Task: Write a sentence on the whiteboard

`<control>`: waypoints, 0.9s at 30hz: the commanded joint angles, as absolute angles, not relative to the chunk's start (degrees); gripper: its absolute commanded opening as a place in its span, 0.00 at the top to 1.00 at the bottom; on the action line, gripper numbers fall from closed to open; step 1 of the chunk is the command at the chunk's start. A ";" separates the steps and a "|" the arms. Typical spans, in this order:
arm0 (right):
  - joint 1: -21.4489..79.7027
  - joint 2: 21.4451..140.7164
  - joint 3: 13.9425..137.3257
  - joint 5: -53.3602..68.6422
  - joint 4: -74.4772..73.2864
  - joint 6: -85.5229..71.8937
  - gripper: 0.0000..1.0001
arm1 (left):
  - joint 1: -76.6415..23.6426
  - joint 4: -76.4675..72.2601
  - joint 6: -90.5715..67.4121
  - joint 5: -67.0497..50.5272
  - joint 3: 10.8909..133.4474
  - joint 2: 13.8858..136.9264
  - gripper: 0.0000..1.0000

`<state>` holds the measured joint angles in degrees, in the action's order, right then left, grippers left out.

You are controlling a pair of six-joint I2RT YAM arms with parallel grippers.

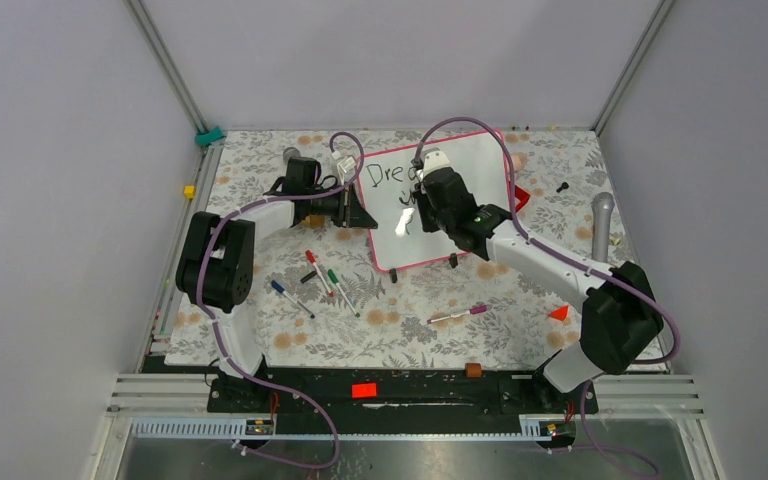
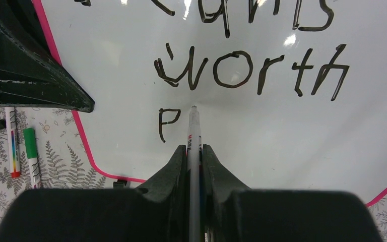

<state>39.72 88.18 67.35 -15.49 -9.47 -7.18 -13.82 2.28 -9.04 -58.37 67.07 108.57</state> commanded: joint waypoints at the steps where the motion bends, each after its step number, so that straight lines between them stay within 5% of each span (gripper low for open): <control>1: 39.33 89.30 70.00 -15.74 -7.11 -6.86 1.00 | -15.83 11.29 -4.00 -43.16 64.72 114.21 1.00; 27: 39.33 88.44 63.83 -14.33 -6.58 -11.35 1.00 | -15.87 11.34 -3.95 -43.26 64.83 114.33 1.00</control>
